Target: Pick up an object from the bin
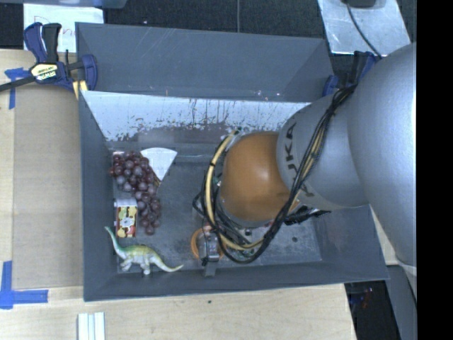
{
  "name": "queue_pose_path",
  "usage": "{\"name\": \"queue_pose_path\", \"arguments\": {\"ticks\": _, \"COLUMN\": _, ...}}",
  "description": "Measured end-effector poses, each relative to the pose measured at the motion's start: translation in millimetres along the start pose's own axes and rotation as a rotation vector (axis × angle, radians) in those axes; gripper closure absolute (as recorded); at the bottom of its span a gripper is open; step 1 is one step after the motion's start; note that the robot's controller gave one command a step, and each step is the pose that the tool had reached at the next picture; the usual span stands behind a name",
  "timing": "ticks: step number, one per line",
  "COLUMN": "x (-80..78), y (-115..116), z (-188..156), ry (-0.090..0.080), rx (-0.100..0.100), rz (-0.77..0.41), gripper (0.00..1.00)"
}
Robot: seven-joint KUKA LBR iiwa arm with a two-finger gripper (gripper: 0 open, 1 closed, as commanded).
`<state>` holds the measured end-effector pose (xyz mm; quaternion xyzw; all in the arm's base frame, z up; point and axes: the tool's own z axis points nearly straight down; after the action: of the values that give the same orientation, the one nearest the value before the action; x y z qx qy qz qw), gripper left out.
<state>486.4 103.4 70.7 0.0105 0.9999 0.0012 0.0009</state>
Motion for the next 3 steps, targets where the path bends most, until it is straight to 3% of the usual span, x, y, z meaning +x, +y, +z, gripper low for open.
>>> {"name": "queue_pose_path", "arguments": {"ticks": 1, "x": 1.3, "y": -7.1, "z": -66.9, "ry": -0.01, "rx": -0.003, "rz": -0.187, "gripper": 0.0}}
{"name": "queue_pose_path", "arguments": {"ticks": 2, "x": 1.9, "y": -3.7, "z": -6.5, "ry": 0.008, "rx": 0.003, "rz": -0.013, "gripper": 0.0}}
{"name": "queue_pose_path", "arguments": {"ticks": 3, "x": -14.0, "y": -10.3, "z": -1.7, "ry": -0.014, "rx": -0.006, "rz": 0.107, "gripper": 0.0}}
